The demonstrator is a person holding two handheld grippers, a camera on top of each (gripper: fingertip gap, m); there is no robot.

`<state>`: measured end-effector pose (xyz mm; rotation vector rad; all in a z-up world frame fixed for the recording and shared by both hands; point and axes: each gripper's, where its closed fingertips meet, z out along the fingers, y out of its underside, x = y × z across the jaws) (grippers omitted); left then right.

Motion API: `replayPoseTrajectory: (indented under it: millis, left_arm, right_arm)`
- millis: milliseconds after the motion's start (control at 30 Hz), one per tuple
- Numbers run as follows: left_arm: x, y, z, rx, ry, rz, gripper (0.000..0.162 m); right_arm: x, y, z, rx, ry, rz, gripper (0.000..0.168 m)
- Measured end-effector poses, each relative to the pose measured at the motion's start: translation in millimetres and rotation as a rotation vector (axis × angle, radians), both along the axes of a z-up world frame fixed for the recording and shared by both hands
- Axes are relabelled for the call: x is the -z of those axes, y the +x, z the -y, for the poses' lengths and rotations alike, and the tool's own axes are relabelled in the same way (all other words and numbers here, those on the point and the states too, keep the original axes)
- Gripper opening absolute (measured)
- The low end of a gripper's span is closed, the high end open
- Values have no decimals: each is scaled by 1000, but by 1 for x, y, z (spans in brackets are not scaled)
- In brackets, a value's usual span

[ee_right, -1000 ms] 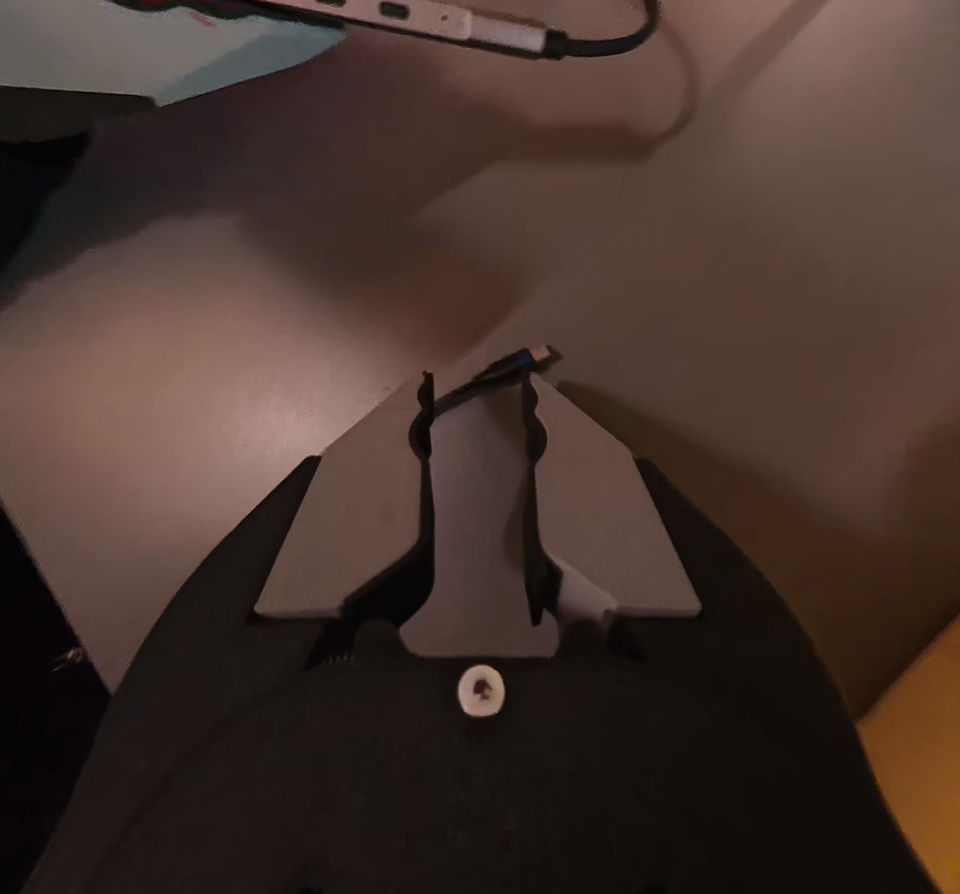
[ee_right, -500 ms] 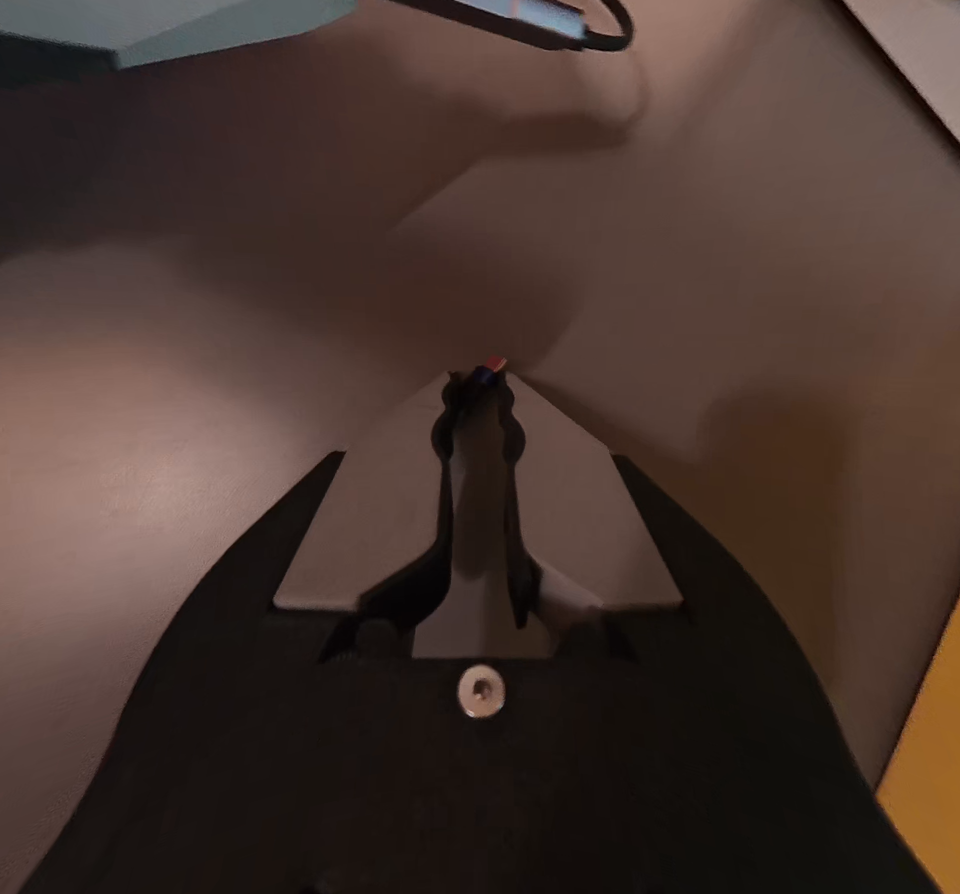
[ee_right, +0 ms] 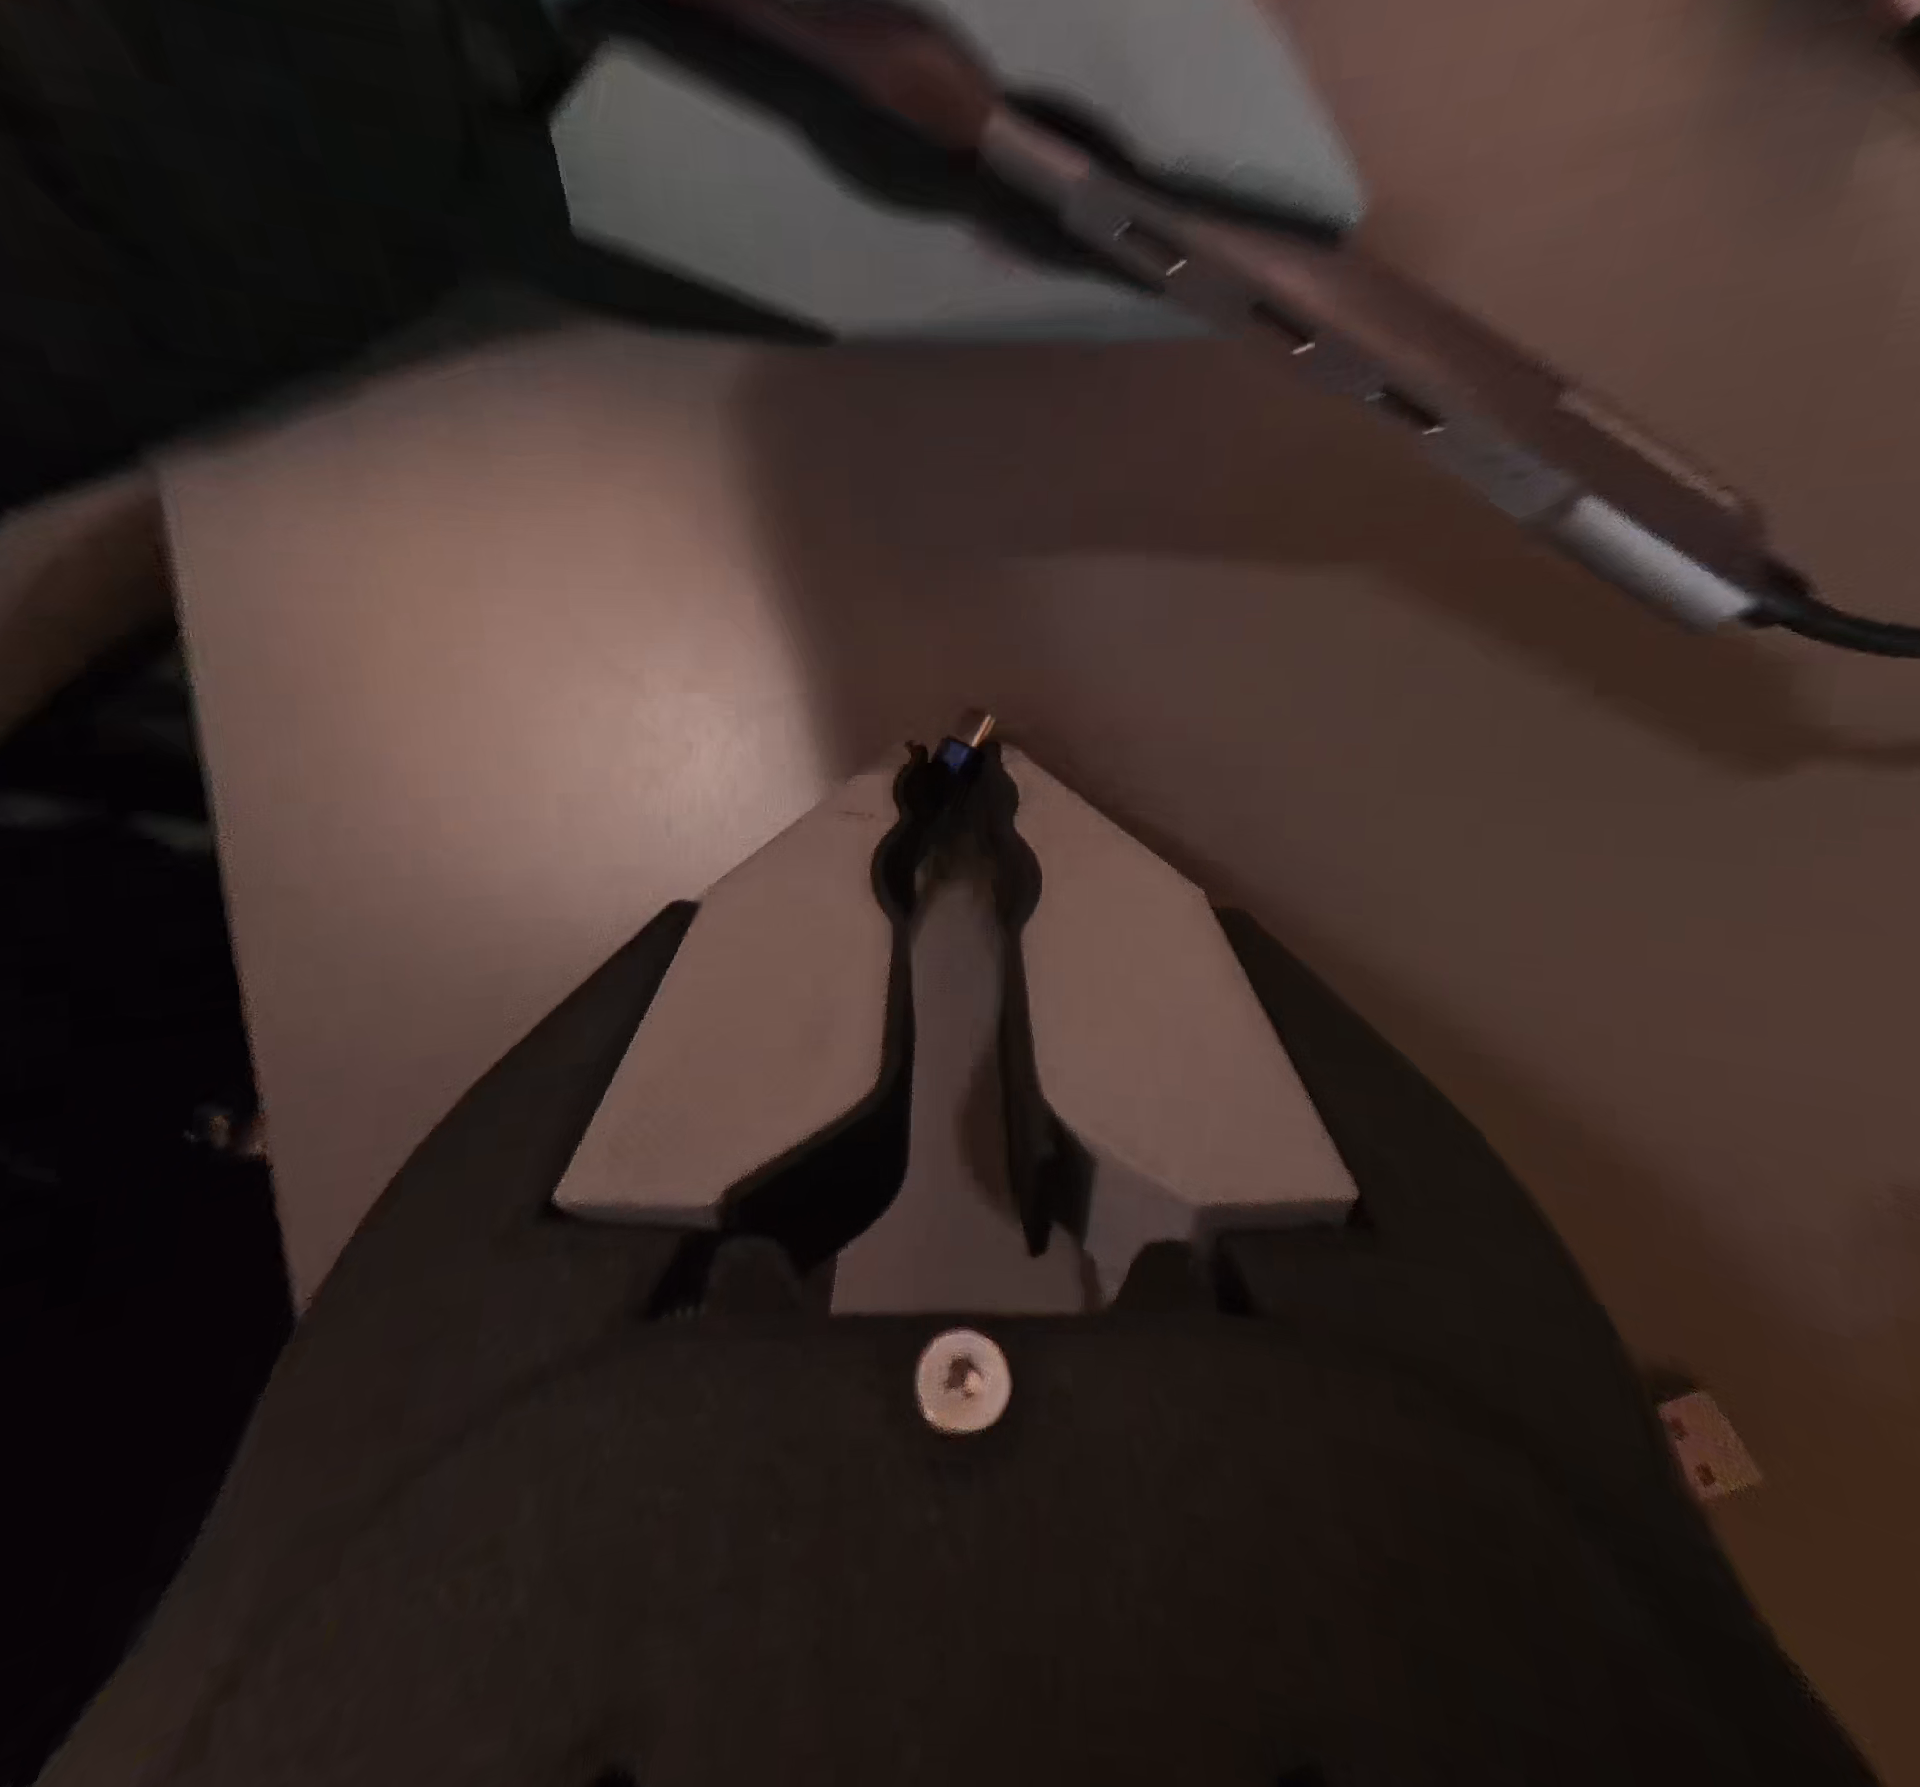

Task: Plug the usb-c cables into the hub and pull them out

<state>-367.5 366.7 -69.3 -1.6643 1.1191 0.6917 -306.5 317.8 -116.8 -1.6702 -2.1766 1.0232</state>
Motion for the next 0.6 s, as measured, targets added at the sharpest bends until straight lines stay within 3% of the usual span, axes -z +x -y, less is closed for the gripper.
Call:
replayPoseTrajectory:
  millis: [133,400,600]
  left_arm:
    - [10,-1,0,-5,-32,-76,7]
    - [-1,0,-1,-1,11,-47,7]
    - [2,7,-2,12,7,-52,7]
  right_arm:
    - [-1,3,5,9,67,6,8]
    - [-12,28,-4,253,246,-67,36]
    - [0,31,-11,324,365,-117,35]
